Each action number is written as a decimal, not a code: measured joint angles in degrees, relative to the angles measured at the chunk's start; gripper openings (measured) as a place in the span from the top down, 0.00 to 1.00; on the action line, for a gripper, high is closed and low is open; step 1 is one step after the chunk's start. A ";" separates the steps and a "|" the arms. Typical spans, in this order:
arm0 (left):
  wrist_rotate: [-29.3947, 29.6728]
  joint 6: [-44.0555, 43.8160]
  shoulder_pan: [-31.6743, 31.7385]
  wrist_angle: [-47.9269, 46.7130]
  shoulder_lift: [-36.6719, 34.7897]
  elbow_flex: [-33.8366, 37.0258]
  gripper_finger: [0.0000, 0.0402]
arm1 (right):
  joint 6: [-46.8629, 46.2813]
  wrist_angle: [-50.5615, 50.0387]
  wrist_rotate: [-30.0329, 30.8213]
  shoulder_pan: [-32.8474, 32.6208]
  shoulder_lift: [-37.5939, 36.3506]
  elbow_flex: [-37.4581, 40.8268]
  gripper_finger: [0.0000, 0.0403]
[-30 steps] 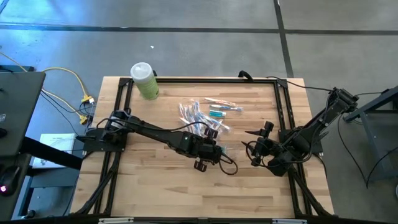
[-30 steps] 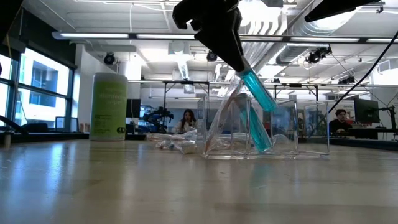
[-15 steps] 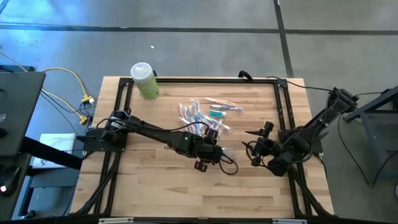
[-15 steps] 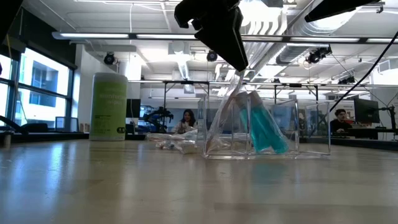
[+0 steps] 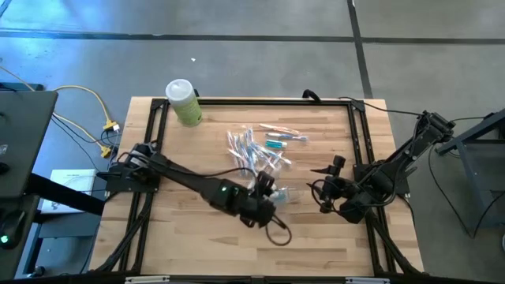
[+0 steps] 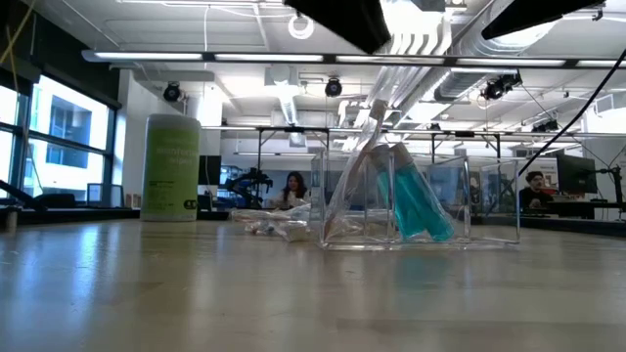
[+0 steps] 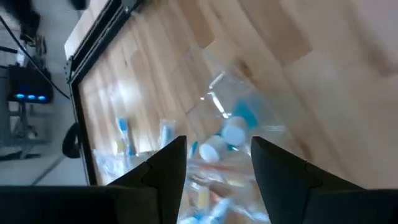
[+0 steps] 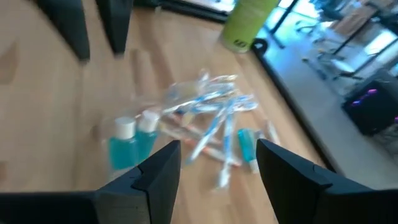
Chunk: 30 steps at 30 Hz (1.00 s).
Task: Pick & Place toothbrushing station
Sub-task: Put the orange toothbrush into the transparent organizer
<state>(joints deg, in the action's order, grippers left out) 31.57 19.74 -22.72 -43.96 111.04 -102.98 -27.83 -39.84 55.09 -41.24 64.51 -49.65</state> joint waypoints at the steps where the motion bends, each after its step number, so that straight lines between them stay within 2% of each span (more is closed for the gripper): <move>1: -0.47 -1.33 -0.48 -1.36 -0.71 0.00 0.58 | 0.19 0.18 -1.34 0.00 0.00 0.00 0.50; 7: -7.30 -9.83 -0.60 -16.49 -5.71 0.00 0.58 | -0.75 -0.28 -9.19 -0.02 0.00 0.00 0.50; 10: -9.28 -15.24 1.59 -22.68 -7.84 0.10 0.58 | -3.15 -2.77 -8.90 -0.02 -0.01 0.00 0.50; 14: -12.79 -17.14 5.43 -23.59 -10.57 1.96 0.58 | -11.28 -11.61 -7.50 0.95 0.00 0.00 0.50; 18: -15.77 -15.94 9.90 -20.81 -13.77 7.03 0.58 | -24.26 -23.56 -4.55 3.30 0.00 0.00 0.50; 22: -19.51 -14.61 15.27 -13.55 -18.92 16.59 0.58 | -33.63 -31.17 -4.02 5.34 0.00 0.00 0.50; 27: -27.73 -12.21 21.94 3.28 -26.63 32.54 0.58 | -34.91 -31.36 -4.04 6.91 0.00 0.00 0.50; 30: -29.27 -11.59 25.33 13.78 -29.57 41.10 0.58 | -34.93 -31.27 -4.02 7.86 0.00 0.00 0.50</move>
<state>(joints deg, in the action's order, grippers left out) 2.29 8.15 2.61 -30.18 81.47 -61.88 -62.76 -71.11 51.07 -33.37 64.51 -49.65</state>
